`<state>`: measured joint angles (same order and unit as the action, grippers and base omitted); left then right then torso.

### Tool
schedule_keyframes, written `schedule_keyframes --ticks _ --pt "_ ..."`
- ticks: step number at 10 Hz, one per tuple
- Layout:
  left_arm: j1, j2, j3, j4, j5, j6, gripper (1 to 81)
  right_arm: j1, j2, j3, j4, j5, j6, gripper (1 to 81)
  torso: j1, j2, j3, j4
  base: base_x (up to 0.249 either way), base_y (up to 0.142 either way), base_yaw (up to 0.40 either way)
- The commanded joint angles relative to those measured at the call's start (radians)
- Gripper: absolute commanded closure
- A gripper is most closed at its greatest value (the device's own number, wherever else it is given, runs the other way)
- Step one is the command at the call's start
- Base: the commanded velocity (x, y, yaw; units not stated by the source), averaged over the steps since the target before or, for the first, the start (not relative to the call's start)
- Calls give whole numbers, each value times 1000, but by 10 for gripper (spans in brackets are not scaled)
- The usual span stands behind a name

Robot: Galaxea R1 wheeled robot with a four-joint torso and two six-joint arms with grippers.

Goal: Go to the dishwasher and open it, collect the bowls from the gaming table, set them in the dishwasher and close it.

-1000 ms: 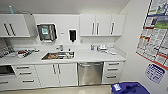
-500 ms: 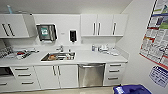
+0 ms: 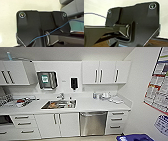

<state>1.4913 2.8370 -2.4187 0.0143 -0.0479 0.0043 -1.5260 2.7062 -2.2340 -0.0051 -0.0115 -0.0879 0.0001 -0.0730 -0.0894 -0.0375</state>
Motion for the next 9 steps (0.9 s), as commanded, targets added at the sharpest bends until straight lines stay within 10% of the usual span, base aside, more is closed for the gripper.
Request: schedule_keyframes --ticks 1,9 --pt "-48 -11 7 1 52 10 10 49 -23 10 -7 -58 -4 10 0 0 0 0 93 0 0" --pt "-48 -10 7 0 52 8 10 49 -20 1 -7 -56 -4 10 0 0 0 0 93 0 0"
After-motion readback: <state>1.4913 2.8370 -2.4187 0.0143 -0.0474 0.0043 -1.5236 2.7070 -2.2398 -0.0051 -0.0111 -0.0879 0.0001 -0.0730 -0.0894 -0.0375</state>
